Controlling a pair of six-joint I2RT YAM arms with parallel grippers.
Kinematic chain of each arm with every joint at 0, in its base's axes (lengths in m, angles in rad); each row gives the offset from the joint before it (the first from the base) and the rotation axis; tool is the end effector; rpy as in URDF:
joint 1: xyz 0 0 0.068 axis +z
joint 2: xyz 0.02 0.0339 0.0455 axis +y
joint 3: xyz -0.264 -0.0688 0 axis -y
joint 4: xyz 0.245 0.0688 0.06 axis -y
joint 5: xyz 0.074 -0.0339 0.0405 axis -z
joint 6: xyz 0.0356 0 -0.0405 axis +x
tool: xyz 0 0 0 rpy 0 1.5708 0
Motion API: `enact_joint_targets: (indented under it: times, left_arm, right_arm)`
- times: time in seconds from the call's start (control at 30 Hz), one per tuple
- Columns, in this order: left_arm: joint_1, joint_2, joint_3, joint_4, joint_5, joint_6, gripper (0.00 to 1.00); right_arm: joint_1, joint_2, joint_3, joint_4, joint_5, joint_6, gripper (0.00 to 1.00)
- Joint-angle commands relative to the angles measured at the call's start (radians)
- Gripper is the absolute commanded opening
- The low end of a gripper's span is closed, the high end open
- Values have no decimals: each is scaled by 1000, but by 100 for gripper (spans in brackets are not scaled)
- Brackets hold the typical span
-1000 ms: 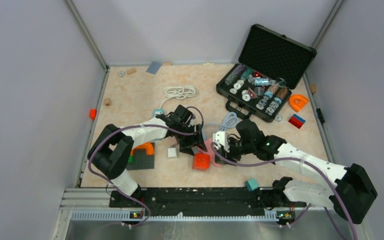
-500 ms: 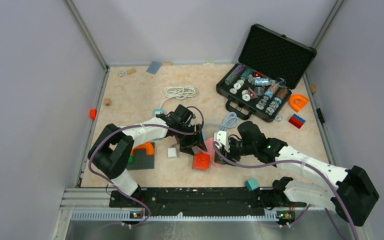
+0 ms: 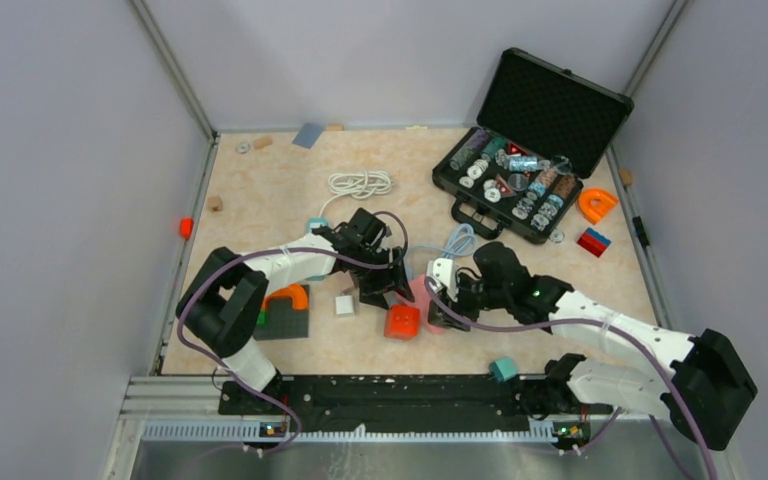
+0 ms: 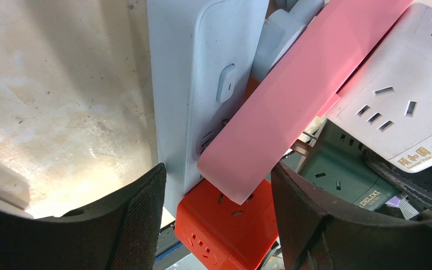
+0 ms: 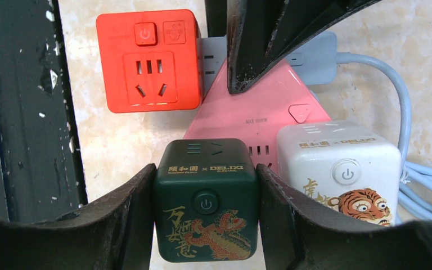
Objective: Insert the plug
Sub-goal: Insert the plug into the socket.
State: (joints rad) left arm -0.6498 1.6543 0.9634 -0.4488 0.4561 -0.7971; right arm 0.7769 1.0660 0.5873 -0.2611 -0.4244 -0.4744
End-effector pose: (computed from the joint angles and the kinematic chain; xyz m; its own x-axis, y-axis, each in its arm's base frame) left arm 0.2400 -0.2021 0.1704 -0.9989 -0.0476 -0.0058 -0.0355 0.8149 -0.5785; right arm 0.1438 0.1619 0.2132 -0.0367 -0.6199 -0.7838 -0.9808 0.1725 -0.0905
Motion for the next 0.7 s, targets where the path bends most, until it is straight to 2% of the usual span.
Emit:
enact_joint_targets:
  times: [0.0, 0.27, 0.53, 0.67]
  left_arm:
    - [0, 43, 0, -11, -111, 6, 66]
    - [1, 37, 20, -13, -100, 9, 68]
    - [1, 24, 50, -12, -83, 11, 69]
    - [1, 27, 52, -18, -84, 11, 68]
  right_arm:
    - [-31, -9, -76, -22, 271, 75, 0]
    - [-36, 52, -77, -78, 294, 10, 0]
    - [-34, 59, -72, -46, 276, 23, 0]
    - [-36, -22, -81, -19, 295, 63, 0]
